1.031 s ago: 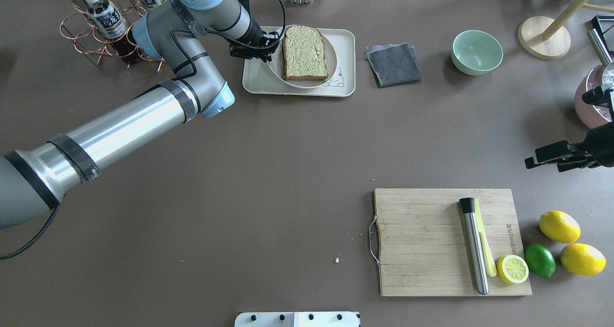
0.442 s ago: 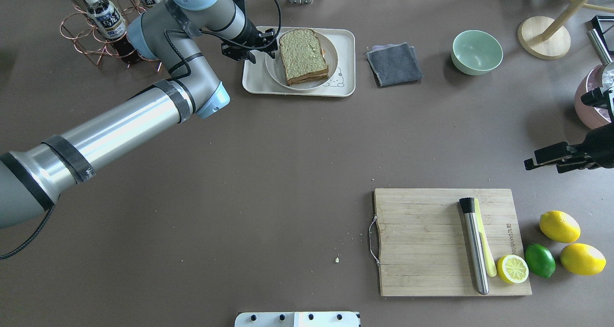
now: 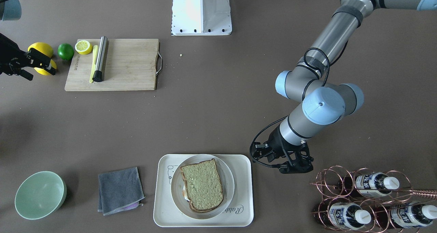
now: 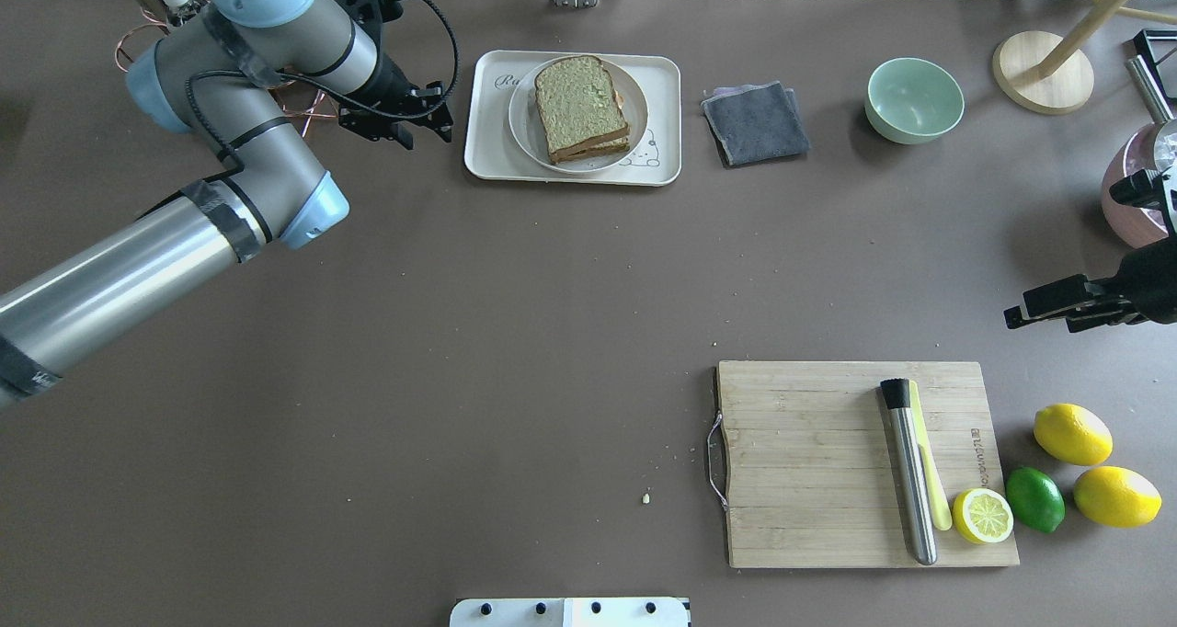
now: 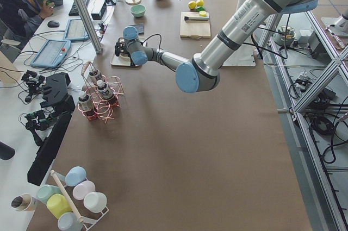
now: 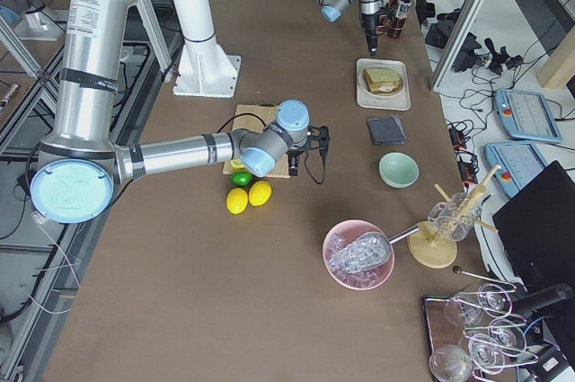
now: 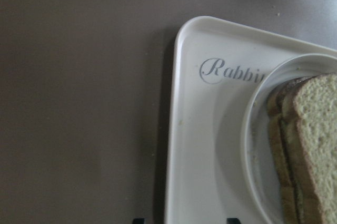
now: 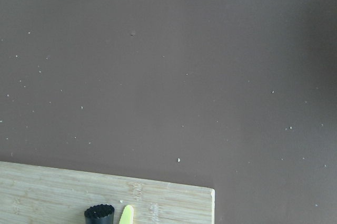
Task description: Make sandwich and place on tray
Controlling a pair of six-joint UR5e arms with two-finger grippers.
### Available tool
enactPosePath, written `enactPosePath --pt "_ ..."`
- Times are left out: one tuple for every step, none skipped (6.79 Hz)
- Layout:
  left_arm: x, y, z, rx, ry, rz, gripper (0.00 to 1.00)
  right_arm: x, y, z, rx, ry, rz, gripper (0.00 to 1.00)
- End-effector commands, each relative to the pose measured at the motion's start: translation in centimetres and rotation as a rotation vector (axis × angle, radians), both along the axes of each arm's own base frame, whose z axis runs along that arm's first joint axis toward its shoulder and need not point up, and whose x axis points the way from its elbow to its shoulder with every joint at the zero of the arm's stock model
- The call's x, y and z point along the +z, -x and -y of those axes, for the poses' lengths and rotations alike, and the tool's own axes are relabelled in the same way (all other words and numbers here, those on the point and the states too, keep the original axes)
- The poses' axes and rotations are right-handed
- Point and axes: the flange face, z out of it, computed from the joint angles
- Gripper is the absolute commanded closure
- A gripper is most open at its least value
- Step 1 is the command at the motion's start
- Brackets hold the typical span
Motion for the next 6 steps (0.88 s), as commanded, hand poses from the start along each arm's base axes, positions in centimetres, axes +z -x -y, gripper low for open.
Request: enactPosePath --pt "0.7 7.2 -2.9 0.147 -0.088 0.161 0.36 1.4 -2.0 0.8 -0.007 -0.036 -0.027 0.0" --pt "1.7 11.5 -4.4 0.18 -0.153 0.192 0.35 2.2 -4.0 1.4 -0.017 -0.068 -0.057 0.0" --pt "4.2 15.2 -6.5 0.2 -0.2 0.213 0.33 3.2 -6.0 2.0 -0.037 -0.092 -0.096 0.0" --pt "6.1 18.9 -8.8 0.217 -0.234 0.231 0.33 4.6 -8.6 2.6 -0.072 -0.123 -0.145 0.0" --pt "10.7 23.4 -11.5 0.271 -0.274 0.274 0.31 6.6 -11.3 2.9 -0.134 -0.149 -0.195 0.0" --pt "13.9 29.7 -11.7 0.266 -0.305 0.31 0.28 7.9 -14.7 3.0 -0.159 -0.168 -0.218 0.0"
